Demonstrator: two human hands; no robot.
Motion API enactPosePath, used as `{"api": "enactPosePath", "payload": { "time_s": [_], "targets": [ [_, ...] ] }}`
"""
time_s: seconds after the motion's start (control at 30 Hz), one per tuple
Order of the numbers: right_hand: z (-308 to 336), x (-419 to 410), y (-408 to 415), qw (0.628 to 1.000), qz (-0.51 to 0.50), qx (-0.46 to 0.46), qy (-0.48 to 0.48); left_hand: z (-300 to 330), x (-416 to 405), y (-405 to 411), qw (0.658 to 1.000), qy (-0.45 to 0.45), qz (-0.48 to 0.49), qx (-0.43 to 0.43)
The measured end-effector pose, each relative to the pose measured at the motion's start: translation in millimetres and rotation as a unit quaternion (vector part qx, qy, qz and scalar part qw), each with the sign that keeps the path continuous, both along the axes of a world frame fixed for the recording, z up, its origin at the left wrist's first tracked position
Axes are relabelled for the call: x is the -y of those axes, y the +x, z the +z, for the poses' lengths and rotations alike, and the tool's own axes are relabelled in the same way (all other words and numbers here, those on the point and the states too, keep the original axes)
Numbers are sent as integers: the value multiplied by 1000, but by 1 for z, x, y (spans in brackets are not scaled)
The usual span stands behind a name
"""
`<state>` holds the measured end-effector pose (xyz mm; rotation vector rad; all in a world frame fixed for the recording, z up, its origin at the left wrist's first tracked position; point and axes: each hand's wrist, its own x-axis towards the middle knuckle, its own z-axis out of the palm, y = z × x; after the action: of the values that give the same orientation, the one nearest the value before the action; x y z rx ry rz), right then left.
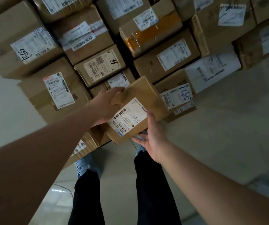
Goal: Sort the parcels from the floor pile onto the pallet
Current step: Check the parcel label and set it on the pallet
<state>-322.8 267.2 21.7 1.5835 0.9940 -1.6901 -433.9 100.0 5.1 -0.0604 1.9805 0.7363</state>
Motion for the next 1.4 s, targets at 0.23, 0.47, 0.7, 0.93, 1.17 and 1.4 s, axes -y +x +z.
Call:
{"api": "enactPosePath", "payload": {
  "time_s": [0.23, 0.47, 0.7, 0.93, 1.17, 1.4],
  "targets": [
    [1, 7, 1, 1000, 4, 8, -29, -8, -3, -3, 1000, -15, -22, -10],
    [-8, 2, 2, 998, 1, 32, -49, -16, -11, 2, 993, -83, -72, -45],
    [-15, -11, 6, 997, 45, 50, -43, -17, -24, 7, 990, -94, -81, -68],
    [0, -30, 5, 945, 317, 59, 48, 4, -47, 20, 979, -108, -89, -151],
    [41, -59, 16, 888, 391, -60, 233, 62, -106, 34, 950, -59, -185, -245],
    [90, -108, 73, 836, 398, -128, 356, 96, -168, 68, 924, -1, -236, -301]
  ]
}}
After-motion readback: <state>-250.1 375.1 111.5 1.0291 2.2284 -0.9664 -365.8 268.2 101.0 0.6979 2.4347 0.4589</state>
